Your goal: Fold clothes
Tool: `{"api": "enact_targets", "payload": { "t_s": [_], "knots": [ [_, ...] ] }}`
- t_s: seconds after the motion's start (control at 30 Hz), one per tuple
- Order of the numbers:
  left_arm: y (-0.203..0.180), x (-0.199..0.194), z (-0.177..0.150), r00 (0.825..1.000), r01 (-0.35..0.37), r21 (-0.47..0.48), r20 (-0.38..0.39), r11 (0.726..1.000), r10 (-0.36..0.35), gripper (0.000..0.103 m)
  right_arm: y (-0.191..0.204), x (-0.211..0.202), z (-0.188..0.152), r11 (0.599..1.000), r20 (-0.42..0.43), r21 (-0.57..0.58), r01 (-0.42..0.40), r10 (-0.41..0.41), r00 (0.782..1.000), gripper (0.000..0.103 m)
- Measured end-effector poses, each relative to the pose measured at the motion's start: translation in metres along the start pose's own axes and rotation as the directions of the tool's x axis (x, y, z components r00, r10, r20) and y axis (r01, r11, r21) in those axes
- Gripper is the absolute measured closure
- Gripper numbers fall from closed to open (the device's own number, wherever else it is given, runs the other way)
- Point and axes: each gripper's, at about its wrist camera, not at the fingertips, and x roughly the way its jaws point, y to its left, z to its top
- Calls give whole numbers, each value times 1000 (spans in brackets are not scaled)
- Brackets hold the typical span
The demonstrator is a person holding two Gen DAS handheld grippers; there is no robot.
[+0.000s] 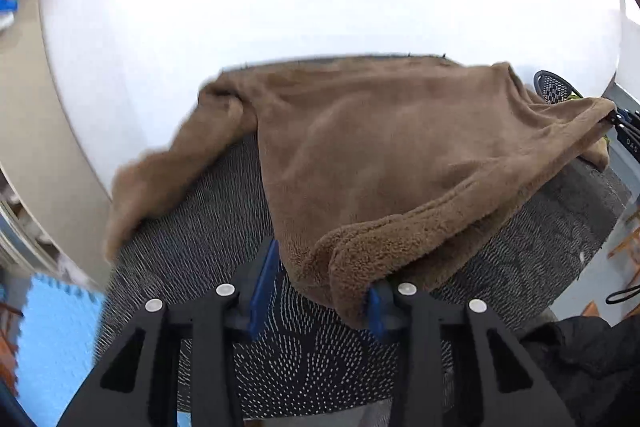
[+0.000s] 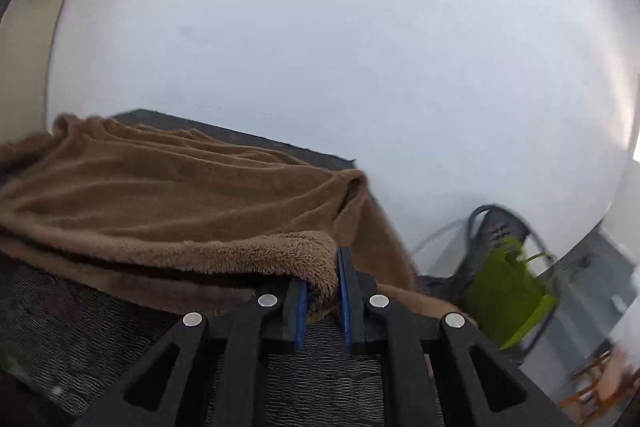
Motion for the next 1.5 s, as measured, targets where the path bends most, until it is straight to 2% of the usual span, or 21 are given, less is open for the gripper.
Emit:
{"api": "enact_targets", "payload": {
  "t_s": [0.07,0.13,0.27,0.37,0.5,0.63,0.73,0.8,0.87,0.9,0.97,1.03,1.1,1.13,1.17,1.2,1.23,1.3,1.37,1.4,1.5],
  "knots": [
    [-2,-8,7,1000,-6,25,11,1000,6,60,0,-5,-2,999,-10,-37,36,-36,999,89],
    [0,-14,13,1000,-2,39,3,999,2,60,-3,-10,-6,998,-44,-55,25,-27,999,89],
    [4,-20,20,997,38,75,-64,996,-33,60,-4,-23,-20,991,-125,-131,4,-21,992,89],
    [3,-19,17,992,53,131,-124,990,-37,60,0,-30,-34,986,-210,-165,-36,0,978,89],
    [-2,-9,2,976,74,212,-216,975,-27,60,10,-32,-53,976,-304,-199,-91,26,952,89],
    [-1,9,-10,954,118,244,-296,963,-42,58,15,-31,-65,971,-356,-200,-131,53,933,89],
    [0,9,-12,963,139,275,-263,951,-65,58,19,-26,-68,967,-376,-205,-151,65,924,89],
    [2,9,-13,969,143,301,-238,943,-71,48,19,-23,-70,965,-389,-205,-165,74,918,89],
    [5,9,-13,974,131,323,-218,937,-61,33,17,-20,-71,963,-398,-204,-177,84,913,89],
    [8,9,-12,974,140,323,-217,936,-70,31,16,-19,-72,962,-405,-194,-192,100,909,88],
    [16,10,-11,963,200,304,-237,932,-129,27,12,-21,-71,956,-409,-188,-224,131,903,83],
    [27,9,-11,944,277,274,-258,921,-207,26,6,-22,-69,944,-420,-204,-259,155,894,72],
    [41,5,-11,916,351,239,-289,905,-279,21,-3,-27,-67,941,-415,-206,-270,166,895,30],
    [45,3,-12,900,382,225,-309,896,-306,19,-9,-30,-66,942,-409,-197,-272,173,896,24],
    [50,1,-14,884,412,210,-328,887,-333,19,-16,-32,-65,943,-407,-174,-283,193,893,22],
    [55,-1,-14,884,408,215,-337,888,-325,19,-24,-33,-63,946,-406,-145,-290,211,889,22],
    [60,-2,-15,885,402,220,-345,889,-314,19,-30,-33,-60,950,-397,-117,-290,223,890,22],
    [70,-5,-3,902,365,202,-319,909,-291,19,-40,-33,-51,957,-357,-53,-284,247,901,22],
    [76,-9,20,915,363,149,-242,920,-322,19,-41,-31,-34,954,-292,18,-300,292,911,22],
    [77,-9,37,916,378,114,-188,919,-354,19,-40,-29,-26,949,-259,50,-312,313,913,22],
    [67,3,80,899,434,25,-75,900,-431,16,-27,-17,1,922,-175,95,-374,385,906,22]
  ]
}}
